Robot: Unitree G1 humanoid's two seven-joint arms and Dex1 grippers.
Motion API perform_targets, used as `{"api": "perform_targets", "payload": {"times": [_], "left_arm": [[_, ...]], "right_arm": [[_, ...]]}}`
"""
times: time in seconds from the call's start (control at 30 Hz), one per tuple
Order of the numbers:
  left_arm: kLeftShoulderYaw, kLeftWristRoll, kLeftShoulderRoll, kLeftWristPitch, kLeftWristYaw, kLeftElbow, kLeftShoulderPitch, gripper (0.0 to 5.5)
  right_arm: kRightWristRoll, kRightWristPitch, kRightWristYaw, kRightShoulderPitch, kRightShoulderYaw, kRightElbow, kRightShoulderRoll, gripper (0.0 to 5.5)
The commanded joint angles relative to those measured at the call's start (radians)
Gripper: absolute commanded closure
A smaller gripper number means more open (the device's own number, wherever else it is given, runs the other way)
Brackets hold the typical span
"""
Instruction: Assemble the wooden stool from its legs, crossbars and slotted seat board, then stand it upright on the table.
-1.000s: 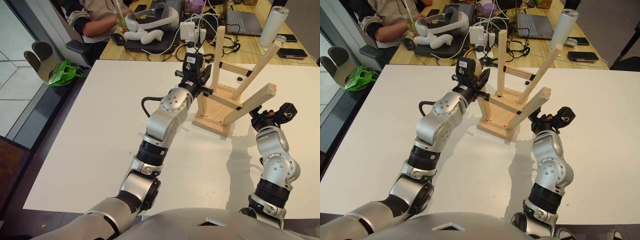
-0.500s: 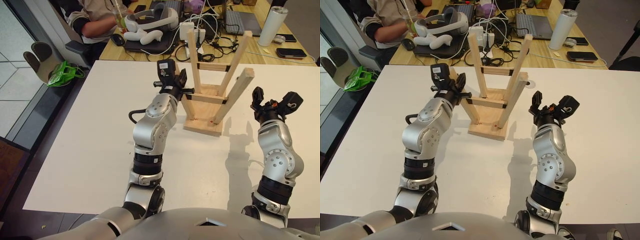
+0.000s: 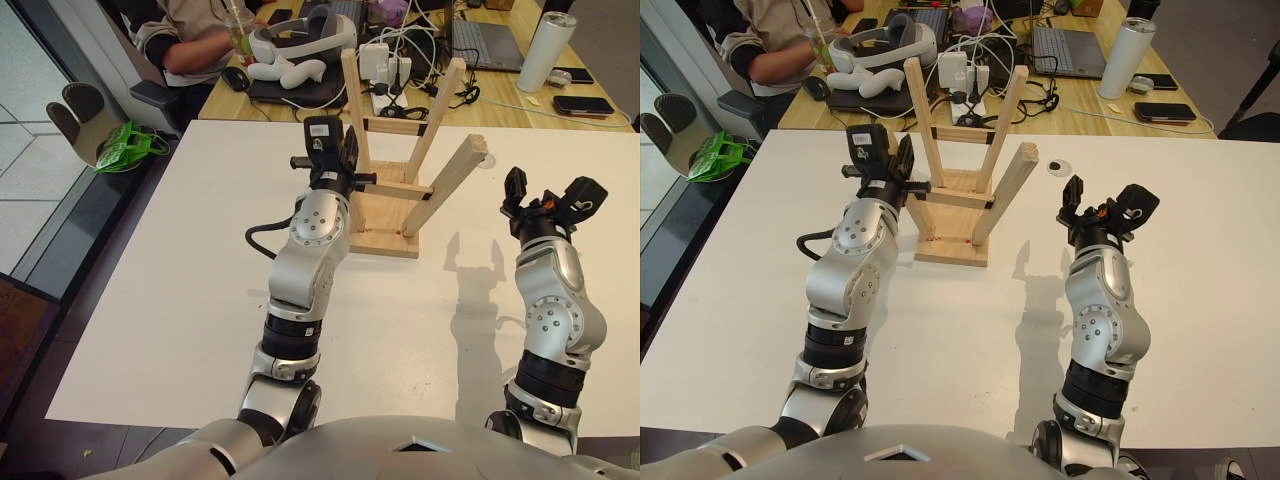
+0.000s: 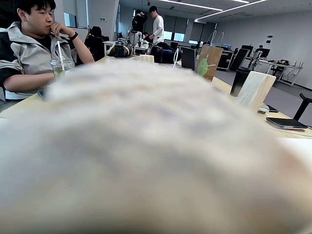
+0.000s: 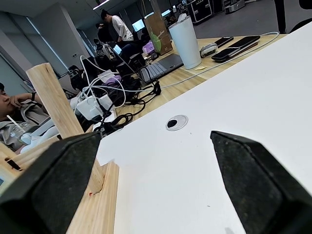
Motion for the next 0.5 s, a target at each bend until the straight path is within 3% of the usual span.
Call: {"api": "perform_targets", "payload": {"times": [0.03, 0.17, 0.37, 0.4, 0.5], "left_arm": [[-0.004, 0.009, -0.037, -0.032, 0.004, -0.020, 0.079, 4.51], [0.003, -0.013, -0.032, -0.041, 0.003, -0.007, 0.086, 4.51], [-0.031, -0.038, -0.036, -0.034, -0.010, 0.007, 0.109, 4.51], [-0.038, -0.041, -0.036, -0.034, -0.013, 0.011, 0.110, 4.15], [-0.045, -0.048, -0.034, -0.029, -0.016, 0.026, 0.104, 3.73]], "right_arm": [[-0.055, -0.051, 0.047, 0.033, 0.063, 0.017, -0.001, 1.35], [-0.127, -0.107, 0.110, 0.058, 0.151, 0.039, -0.005, 1.35], [-0.136, -0.144, 0.141, 0.069, 0.153, 0.099, 0.013, 1.35], [-0.139, -0.147, 0.145, 0.072, 0.156, 0.100, 0.013, 1.35], [-0.144, -0.151, 0.154, 0.078, 0.161, 0.099, 0.014, 1.35]]}}
